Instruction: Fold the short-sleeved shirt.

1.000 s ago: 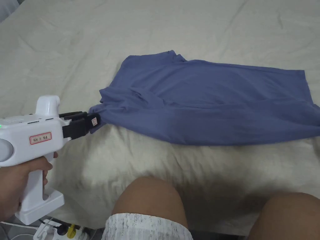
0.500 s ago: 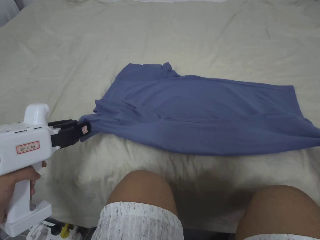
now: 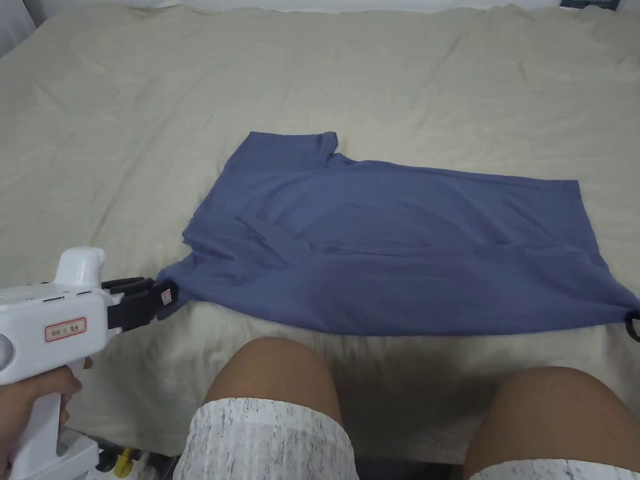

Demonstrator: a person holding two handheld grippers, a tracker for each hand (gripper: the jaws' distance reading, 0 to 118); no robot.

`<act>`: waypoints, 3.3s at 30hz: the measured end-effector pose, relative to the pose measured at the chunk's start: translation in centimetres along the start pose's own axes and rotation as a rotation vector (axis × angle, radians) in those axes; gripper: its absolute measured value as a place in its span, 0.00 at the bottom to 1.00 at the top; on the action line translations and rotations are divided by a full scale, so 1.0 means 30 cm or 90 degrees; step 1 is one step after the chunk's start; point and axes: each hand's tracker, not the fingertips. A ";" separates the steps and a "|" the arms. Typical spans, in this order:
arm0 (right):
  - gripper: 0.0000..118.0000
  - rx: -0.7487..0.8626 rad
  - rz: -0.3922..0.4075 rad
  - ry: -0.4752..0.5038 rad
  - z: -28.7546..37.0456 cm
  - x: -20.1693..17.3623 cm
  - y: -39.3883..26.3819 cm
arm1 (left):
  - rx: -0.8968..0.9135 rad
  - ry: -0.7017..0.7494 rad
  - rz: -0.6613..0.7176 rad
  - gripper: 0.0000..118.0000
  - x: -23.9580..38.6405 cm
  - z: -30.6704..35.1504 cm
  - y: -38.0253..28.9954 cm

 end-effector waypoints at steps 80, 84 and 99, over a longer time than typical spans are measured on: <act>0.04 -0.183 0.125 0.051 -0.851 0.362 0.618 | 0.020 0.023 -0.027 0.00 -0.078 -0.474 0.614; 0.03 -0.183 0.139 0.060 -0.825 0.324 0.635 | 0.015 0.023 -0.034 0.00 -0.096 -0.502 0.645; 0.03 -0.181 0.154 0.066 -0.790 0.285 0.647 | -0.096 0.020 -0.088 0.00 -0.243 -0.761 0.804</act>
